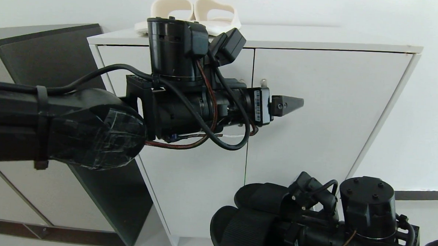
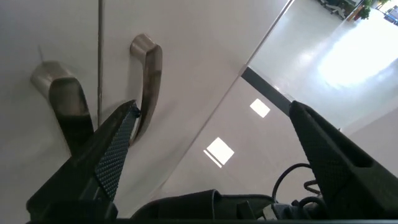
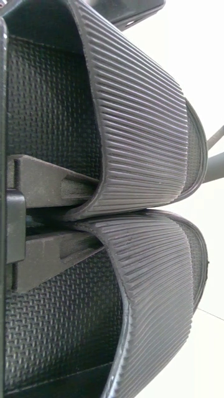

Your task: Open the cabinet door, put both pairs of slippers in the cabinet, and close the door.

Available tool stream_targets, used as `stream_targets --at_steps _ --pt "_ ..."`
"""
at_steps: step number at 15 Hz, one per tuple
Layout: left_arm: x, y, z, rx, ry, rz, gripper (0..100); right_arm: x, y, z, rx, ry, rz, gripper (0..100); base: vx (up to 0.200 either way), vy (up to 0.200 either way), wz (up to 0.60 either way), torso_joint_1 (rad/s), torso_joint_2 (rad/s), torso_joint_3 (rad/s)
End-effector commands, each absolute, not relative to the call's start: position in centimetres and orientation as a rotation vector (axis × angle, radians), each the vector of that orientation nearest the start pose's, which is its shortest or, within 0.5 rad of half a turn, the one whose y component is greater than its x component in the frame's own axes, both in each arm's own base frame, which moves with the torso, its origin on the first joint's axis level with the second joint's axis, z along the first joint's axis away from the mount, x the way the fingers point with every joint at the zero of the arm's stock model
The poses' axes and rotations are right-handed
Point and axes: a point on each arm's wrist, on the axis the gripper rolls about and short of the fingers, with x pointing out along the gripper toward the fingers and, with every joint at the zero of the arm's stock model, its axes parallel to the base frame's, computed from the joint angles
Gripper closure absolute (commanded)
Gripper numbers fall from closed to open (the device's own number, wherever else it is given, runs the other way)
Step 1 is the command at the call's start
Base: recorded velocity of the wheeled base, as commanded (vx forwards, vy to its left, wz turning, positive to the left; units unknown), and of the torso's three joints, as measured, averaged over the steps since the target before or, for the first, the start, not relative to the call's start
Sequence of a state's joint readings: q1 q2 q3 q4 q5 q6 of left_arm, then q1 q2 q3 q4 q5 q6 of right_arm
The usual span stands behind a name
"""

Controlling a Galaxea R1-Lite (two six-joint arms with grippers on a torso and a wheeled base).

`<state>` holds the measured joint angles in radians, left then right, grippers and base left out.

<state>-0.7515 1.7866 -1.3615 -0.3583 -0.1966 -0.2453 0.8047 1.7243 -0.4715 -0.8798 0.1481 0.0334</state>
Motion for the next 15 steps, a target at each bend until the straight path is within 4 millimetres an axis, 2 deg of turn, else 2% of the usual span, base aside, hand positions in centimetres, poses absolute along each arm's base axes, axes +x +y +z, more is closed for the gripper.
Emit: stream_targets --at_steps 1,2,3,8,12,15 --pt "26.0 -24.9 28.0 -0.206 0.188 -0.936 0 18.1 19.4 11.7 -0.093 0.385 0.947 100 0.000 0.000 0.00 0.000 0.00 0.000" --pt "26.1 -25.0 27.9 -0.205 0.193 -0.937 0 17.7 19.1 11.6 -0.088 0.393 0.990 100 0.000 0.000 0.00 0.000 0.00 0.000" --pt "26.1 -25.0 27.9 -0.208 0.195 -0.940 100 17.5 18.9 11.7 -0.083 0.396 1.016 100 0.000 0.000 0.00 0.000 0.00 0.000" --pt "25.2 -24.5 28.6 -0.238 0.195 -0.987 100 17.1 18.7 11.5 -0.101 0.399 1.056 100 0.000 0.000 0.00 0.000 0.00 0.000" --pt "21.4 -23.9 28.9 -0.237 0.211 -1.056 100 16.7 18.4 11.7 -0.100 0.389 1.103 100 0.000 0.000 0.00 0.000 0.00 0.000" --pt "19.5 -22.8 29.2 -0.242 0.213 -1.079 100 16.7 18.3 11.7 -0.101 0.394 1.103 100 0.000 0.000 0.00 0.000 0.00 0.000"
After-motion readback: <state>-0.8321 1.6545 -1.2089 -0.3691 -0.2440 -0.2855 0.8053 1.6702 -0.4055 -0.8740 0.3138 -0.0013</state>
